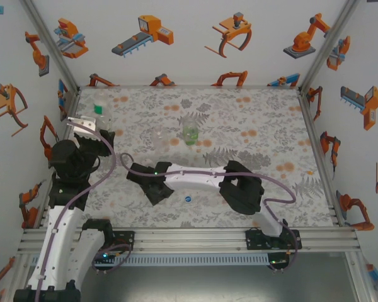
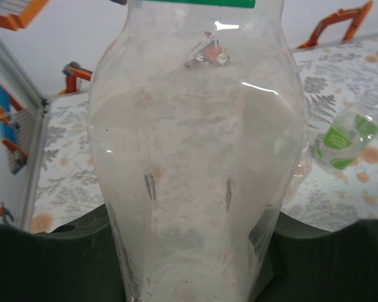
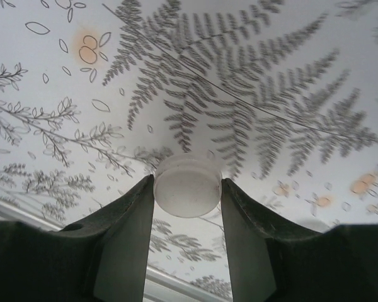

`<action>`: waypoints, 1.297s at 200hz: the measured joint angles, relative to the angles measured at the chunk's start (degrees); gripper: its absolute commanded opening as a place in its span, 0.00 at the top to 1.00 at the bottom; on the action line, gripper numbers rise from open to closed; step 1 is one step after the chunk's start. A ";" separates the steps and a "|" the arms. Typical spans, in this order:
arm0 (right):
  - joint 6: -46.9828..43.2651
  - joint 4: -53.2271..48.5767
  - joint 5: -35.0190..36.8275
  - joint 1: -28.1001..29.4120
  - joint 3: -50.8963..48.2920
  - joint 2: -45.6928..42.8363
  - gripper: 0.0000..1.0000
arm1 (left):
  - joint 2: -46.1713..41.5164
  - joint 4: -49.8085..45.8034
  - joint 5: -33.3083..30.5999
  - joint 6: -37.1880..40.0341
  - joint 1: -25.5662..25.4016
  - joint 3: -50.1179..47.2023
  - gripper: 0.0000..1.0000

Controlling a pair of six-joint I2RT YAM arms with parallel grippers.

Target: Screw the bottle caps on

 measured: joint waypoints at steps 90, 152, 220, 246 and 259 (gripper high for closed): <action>-5.62 7.96 -3.43 -16.17 -17.77 -32.92 0.72 | 8.26 -1.68 20.04 2.03 -4.66 2.71 1.00; -14.62 12.66 -9.38 -24.28 -28.46 -48.74 0.74 | 12.50 -8.17 28.39 9.57 -13.81 5.64 1.00; -32.04 22.21 -22.23 -24.48 -35.87 -66.05 0.81 | 12.72 -16.06 30.95 22.36 -22.53 5.66 1.00; -38.21 24.00 -29.31 -24.48 -37.03 -69.55 0.81 | 12.98 -20.48 30.67 27.41 -26.03 6.16 1.00; -41.70 24.28 -32.89 -24.48 -37.00 -70.47 0.81 | 13.62 -22.60 30.60 29.51 -27.65 6.95 1.00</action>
